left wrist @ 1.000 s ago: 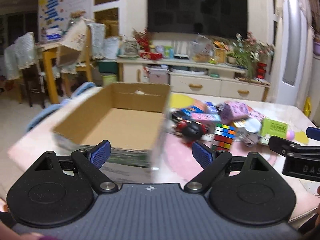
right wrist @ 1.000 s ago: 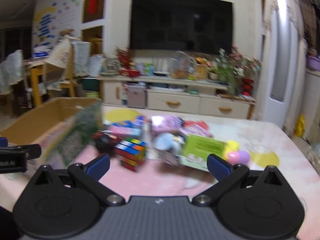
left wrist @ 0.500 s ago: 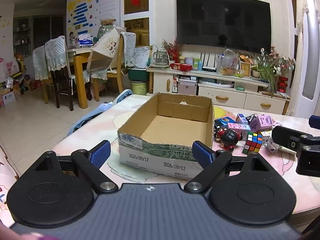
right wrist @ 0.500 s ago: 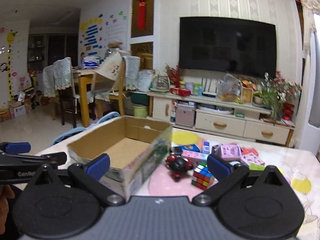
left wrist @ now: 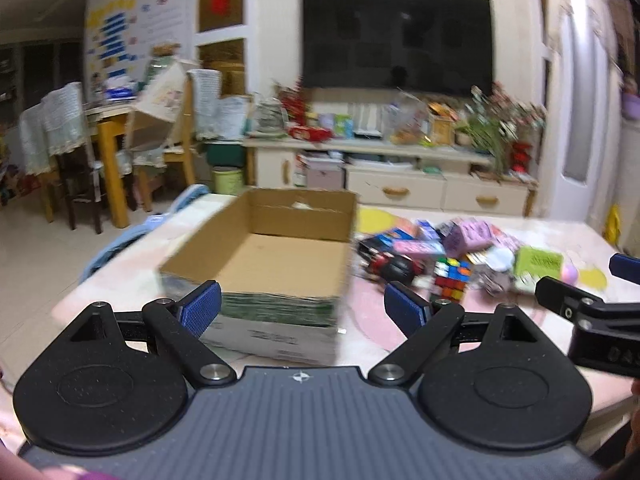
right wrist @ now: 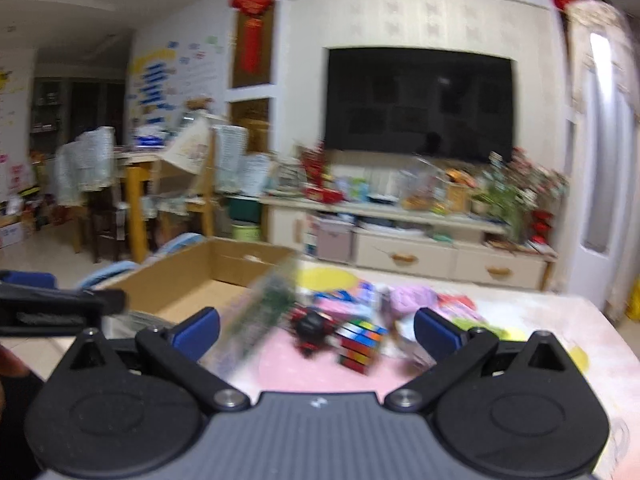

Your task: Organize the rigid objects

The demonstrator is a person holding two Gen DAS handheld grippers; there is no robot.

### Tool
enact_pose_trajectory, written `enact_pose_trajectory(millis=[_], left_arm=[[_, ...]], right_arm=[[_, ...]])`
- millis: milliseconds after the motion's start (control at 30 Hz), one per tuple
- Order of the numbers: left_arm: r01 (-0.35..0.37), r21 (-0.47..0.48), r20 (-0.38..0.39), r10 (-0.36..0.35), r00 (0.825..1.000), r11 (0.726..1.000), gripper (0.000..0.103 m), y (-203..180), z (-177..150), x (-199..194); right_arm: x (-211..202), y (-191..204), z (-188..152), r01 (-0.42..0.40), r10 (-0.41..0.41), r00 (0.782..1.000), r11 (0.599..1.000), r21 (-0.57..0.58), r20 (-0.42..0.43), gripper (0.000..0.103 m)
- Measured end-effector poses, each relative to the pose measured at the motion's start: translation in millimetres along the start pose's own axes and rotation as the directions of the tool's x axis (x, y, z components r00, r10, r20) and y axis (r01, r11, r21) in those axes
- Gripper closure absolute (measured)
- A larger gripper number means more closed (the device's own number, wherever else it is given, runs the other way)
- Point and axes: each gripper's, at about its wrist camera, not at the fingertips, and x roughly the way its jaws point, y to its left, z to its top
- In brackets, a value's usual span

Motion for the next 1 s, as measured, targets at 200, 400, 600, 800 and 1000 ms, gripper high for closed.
enact_pose_trajectory(millis=[200, 400, 600, 800, 1000], left_arm=[[0.106, 0.121, -0.027, -0.103, 0.994, 0.987, 0.000, -53.3, -4.2, 36.2], [0.238, 0.257, -0.063, -0.229, 0.971, 0.937, 0.000, -107.7, -18.0, 78.8], [0.261, 0.299, -0.114, -0.237, 0.965, 0.918, 0.000, -137.5, -32.1, 124.8], [0.243, 0.310, -0.147, -0.206, 0.968, 0.919, 0.000, -144.2, -31.6, 161.9], [0.212, 0.290, -0.158, -0.172, 0.972, 0.933, 0.002, -152.1, -12.7, 179.2]], right_arm=[[35.1, -62.8, -31.4, 0.166, -0.162, 0.985, 0.984, 0.058, -0.054, 0.001], [67.3, -110.4, -54.7, 0.205, -0.193, 0.975, 0.972, 0.113, -0.111, 0.001], [101.3, -141.9, -57.7, 0.208, -0.182, 0.972, 0.960, 0.187, -0.147, 0.001], [135.9, -168.7, -47.4, 0.191, -0.155, 0.977, 0.945, 0.265, -0.149, 0.001], [160.7, -172.5, -41.9, 0.196, -0.154, 0.975, 0.937, 0.290, -0.159, 0.001]])
